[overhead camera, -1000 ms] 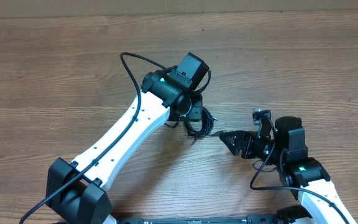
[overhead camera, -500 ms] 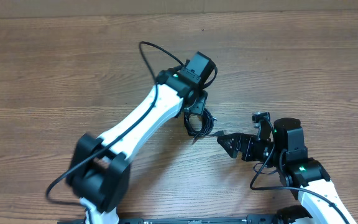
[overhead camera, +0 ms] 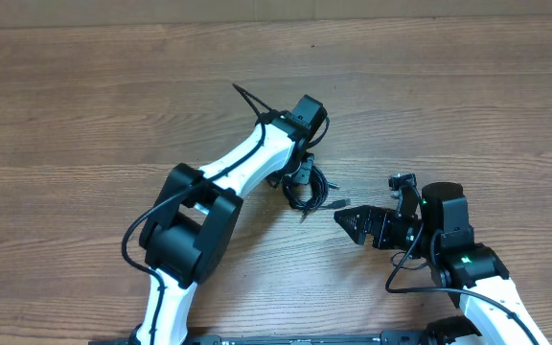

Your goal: Untangle cables

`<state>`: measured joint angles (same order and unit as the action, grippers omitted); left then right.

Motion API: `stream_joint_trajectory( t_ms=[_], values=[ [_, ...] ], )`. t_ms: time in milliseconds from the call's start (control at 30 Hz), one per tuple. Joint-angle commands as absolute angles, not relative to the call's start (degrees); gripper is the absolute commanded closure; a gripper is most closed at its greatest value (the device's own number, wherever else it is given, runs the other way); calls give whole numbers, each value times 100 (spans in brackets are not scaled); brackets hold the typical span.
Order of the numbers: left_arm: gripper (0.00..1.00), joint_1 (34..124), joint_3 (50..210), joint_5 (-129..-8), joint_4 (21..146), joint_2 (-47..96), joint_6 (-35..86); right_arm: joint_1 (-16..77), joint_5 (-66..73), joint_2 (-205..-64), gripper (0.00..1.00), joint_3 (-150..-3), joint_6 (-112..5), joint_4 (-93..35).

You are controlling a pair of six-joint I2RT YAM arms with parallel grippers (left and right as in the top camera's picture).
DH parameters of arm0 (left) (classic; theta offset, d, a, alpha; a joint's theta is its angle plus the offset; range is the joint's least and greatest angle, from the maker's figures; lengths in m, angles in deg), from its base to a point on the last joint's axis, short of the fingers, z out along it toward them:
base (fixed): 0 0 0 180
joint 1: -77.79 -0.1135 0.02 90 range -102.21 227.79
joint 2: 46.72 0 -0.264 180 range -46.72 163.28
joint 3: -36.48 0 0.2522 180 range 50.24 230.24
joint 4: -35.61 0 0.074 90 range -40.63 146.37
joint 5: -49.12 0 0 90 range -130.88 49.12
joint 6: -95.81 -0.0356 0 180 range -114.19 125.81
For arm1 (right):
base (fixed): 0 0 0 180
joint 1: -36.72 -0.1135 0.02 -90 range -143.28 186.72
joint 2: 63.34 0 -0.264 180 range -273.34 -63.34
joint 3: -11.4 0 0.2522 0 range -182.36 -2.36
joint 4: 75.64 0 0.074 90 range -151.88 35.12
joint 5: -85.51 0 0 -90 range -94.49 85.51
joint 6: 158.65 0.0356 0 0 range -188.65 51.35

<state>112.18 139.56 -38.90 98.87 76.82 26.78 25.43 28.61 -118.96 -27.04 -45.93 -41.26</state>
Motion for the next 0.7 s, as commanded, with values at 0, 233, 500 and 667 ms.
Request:
stream_joint_trajectory(
  t_ms=[0, 233, 500, 667],
  values=[
    [95, 11209, 14026, -4093, 9900, 7851, 2856, 2530, 3058, -11839, 3, -2794, -4595, -4161],
    [96, 11115, 14065, -4095, 10048, 7752, 2921, 2530, 3270, -11839, 1, -2794, -4593, -4288],
    [96, 10851, 14192, -4445, 10514, 6869, 3629, 2530, 3246, -11839, 23, -2794, -2971, -4362],
    [96, 10858, 14192, -4545, 10658, 6281, 4088, 2506, 3266, -11841, 31, -2794, -1885, -4358]
  ],
)
